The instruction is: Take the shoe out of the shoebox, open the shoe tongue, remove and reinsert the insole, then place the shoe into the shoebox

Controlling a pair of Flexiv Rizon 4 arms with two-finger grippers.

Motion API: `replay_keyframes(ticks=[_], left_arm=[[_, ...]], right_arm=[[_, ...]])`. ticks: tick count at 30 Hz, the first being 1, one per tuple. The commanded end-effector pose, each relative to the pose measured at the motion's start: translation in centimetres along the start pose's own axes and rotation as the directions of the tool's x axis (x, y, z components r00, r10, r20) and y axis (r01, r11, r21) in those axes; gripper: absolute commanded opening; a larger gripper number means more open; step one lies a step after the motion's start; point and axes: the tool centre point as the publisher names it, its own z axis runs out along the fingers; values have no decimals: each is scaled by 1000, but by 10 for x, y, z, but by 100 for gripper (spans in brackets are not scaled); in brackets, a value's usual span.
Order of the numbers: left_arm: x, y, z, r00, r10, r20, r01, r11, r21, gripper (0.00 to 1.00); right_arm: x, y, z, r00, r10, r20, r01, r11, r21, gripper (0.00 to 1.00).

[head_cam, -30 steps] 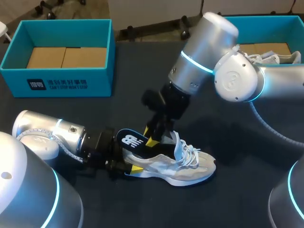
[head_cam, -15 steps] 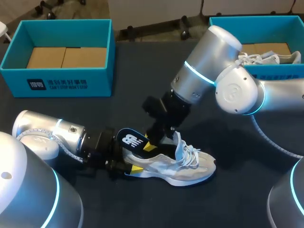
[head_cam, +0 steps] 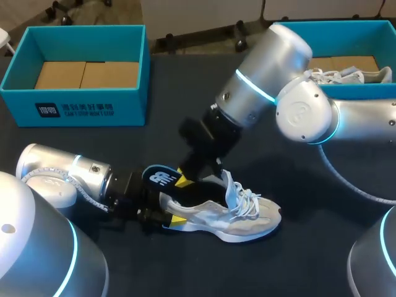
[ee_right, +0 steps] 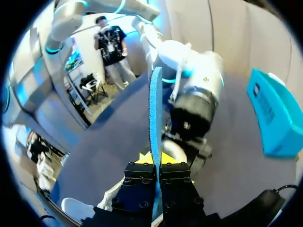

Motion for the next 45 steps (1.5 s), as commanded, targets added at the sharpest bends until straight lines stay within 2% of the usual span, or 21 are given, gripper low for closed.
replay_keyframes(ticks=[1,13,14,15,18,22,26,27,28,29,41,43,45], left_arm=[[-2,2,2,1000,0,0,0,1000,0,0],[-2,2,2,1000,0,0,0,1000,0,0],[-2,2,2,1000,0,0,0,1000,0,0],[-2,2,2,1000,0,0,0,1000,0,0],[-2,2,2,1000,0,0,0,1000,0,0],[-2,2,2,1000,0,0,0,1000,0,0],[-2,2,2,1000,0,0,0,1000,0,0],[-2,2,2,1000,0,0,0,1000,0,0],[-2,2,2,1000,0,0,0,1000,0,0],[-2,2,2,1000,0,0,0,1000,0,0],[-2,2,2,1000,0,0,0,1000,0,0],[-2,2,2,1000,0,0,0,1000,0,0],[-2,2,2,1000,0,0,0,1000,0,0]], right_arm=[[2,10,-12,995,-96,-13,96,995,-39,0],[2,10,-12,995,-96,-13,96,995,-39,0],[-1,11,-9,992,-122,9,123,990,-63,0],[-14,22,-7,987,-142,74,145,989,-41,0],[-30,49,-21,960,-231,155,244,968,-66,0],[-43,75,-42,949,-280,145,292,954,-71,0],[-44,84,-65,946,-290,148,308,944,-116,0],[-43,87,-78,928,-331,173,361,914,-188,0],[-43,92,-89,920,-342,192,379,901,-212,0],[-40,101,-101,911,-363,193,399,896,-195,0],[-40,101,-101,911,-363,193,399,896,-195,0],[-54,102,-101,872,-426,241,478,849,-227,0],[-54,105,-115,870,-422,254,479,847,-232,0]])
